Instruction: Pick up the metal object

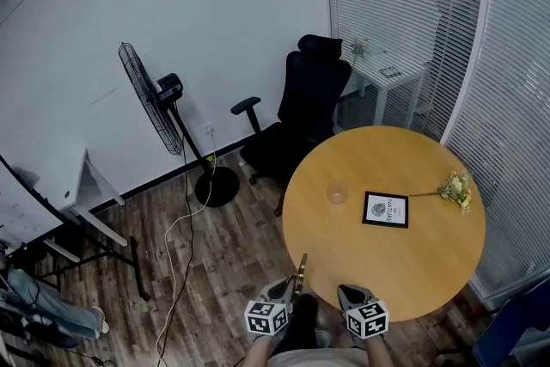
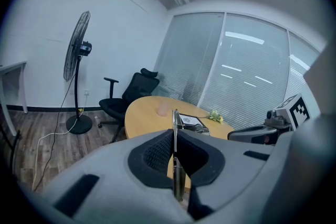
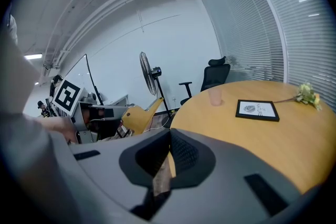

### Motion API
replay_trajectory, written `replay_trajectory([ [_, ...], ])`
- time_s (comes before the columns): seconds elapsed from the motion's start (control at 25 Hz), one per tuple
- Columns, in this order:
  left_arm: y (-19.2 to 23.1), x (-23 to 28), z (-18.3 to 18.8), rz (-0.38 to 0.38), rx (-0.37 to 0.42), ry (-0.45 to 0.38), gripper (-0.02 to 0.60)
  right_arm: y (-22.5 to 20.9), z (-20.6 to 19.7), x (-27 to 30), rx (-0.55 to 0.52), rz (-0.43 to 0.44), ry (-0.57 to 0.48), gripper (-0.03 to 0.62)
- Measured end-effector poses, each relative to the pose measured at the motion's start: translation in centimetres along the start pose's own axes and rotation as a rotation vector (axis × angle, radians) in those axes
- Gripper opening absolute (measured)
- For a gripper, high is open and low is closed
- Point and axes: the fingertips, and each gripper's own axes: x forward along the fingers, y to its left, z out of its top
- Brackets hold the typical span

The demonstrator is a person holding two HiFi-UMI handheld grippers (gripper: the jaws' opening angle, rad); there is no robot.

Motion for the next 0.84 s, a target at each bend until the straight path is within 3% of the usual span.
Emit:
replay_trajectory([
  [0.84, 0.3, -3.3, -1.9, 0.056, -0.023, -0.006, 0.011, 3.4, -1.6, 0.4, -0.039, 0.095, 0.029, -0.002],
])
